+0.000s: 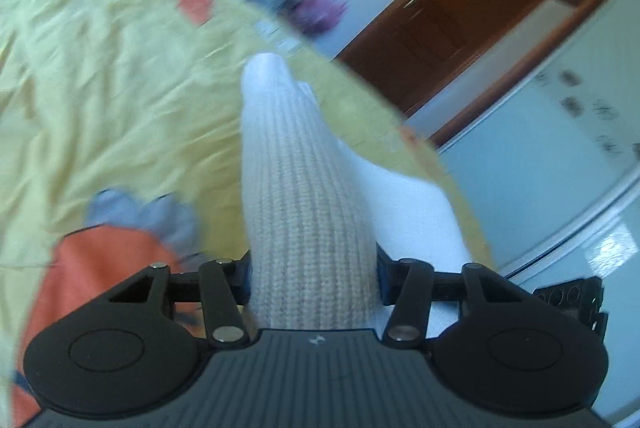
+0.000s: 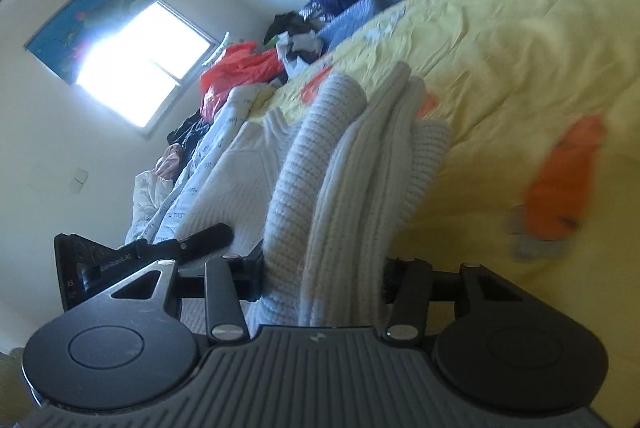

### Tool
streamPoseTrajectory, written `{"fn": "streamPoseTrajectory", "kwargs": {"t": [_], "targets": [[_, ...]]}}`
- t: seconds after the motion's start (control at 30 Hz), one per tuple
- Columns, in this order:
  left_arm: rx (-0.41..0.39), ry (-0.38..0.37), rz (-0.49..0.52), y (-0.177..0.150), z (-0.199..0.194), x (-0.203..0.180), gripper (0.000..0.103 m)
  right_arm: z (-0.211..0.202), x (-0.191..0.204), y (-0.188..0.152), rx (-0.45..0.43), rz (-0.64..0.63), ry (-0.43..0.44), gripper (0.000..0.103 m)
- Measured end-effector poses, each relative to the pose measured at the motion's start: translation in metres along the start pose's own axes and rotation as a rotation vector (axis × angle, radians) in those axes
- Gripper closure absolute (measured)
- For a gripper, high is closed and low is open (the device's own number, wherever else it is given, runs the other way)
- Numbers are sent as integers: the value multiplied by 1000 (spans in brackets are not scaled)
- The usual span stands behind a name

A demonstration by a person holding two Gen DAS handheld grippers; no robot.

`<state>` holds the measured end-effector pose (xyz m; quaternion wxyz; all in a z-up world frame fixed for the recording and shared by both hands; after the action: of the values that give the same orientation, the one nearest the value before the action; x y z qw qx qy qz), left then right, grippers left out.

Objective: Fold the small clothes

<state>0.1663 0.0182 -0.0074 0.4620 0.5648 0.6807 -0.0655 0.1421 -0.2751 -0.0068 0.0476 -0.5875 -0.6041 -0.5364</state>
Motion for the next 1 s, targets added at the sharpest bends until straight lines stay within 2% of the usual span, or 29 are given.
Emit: {"fn": "streamPoseTrajectory", "kwargs": {"t": [0.03,0.07,0.13,0.17,0.2,0.27,0.33,0.4,0.5,0.53,0.6,0.67,0.7,0.83,0.87,0.9,0.93,0.97,1.0], "targets": [[20,30,-36,-1,3,13,40,9,-4,1,-2,22,-5,49],[17,25,-78,-2,1,24,39,16,-11,1,-13,51,-18,42],[-6,-54,-130,-4,-15,33,36,20,-26,-1,-18,159,-33,35],[-18,-81,-134,-7,-24,35,34,17,-29,-5,-19,200,-13,32],[-24,-110,-137,-12,-34,36,27,10,-28,-9,-25,204,3,30],[-19,-159,-133,-26,-47,37,22,-6,-24,-16,-19,164,11,13],[6,-167,-102,-44,-52,37,22,-21,-19,-24,-6,149,40,7],[18,-186,-117,-57,-49,40,21,-31,-15,-33,13,130,50,5],[17,-198,-159,-60,-41,42,24,-21,-6,-44,86,49,-3,8],[11,-182,-155,-59,-40,39,33,-16,-1,-47,101,10,-31,11],[-8,-158,-120,-60,-46,30,42,-11,7,-49,116,-31,-40,15],[-13,-143,-99,-60,-54,25,48,-11,14,-48,129,-47,-44,28],[-14,-145,-84,-60,-59,23,49,-15,16,-48,126,-51,-37,30],[-11,-126,-11,-63,-70,21,47,-34,27,-55,110,-63,23,35],[-11,-97,17,-67,-66,24,46,-34,27,-61,118,-74,13,35],[-32,-72,49,-69,-62,26,41,-30,24,-64,122,-83,-8,35],[-62,-59,68,-71,-63,27,35,-27,19,-68,116,-71,-14,30],[-82,-43,75,-71,-66,25,34,-25,12,-69,99,-30,3,19],[-101,-22,82,-70,-73,21,33,-25,8,-70,82,22,13,18]]}}
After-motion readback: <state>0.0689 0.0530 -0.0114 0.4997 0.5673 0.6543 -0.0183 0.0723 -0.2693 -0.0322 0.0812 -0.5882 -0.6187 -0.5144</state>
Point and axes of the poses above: each gripper's, at about its wrist camera, not at the fingertips, and z roughly the way its jaws point, x to its left, y to its top, the point moved 6 cm from there along z, roughly the way its jaws point, and after that the axes turned 7 degrees about -z, right-handed, at the moved point
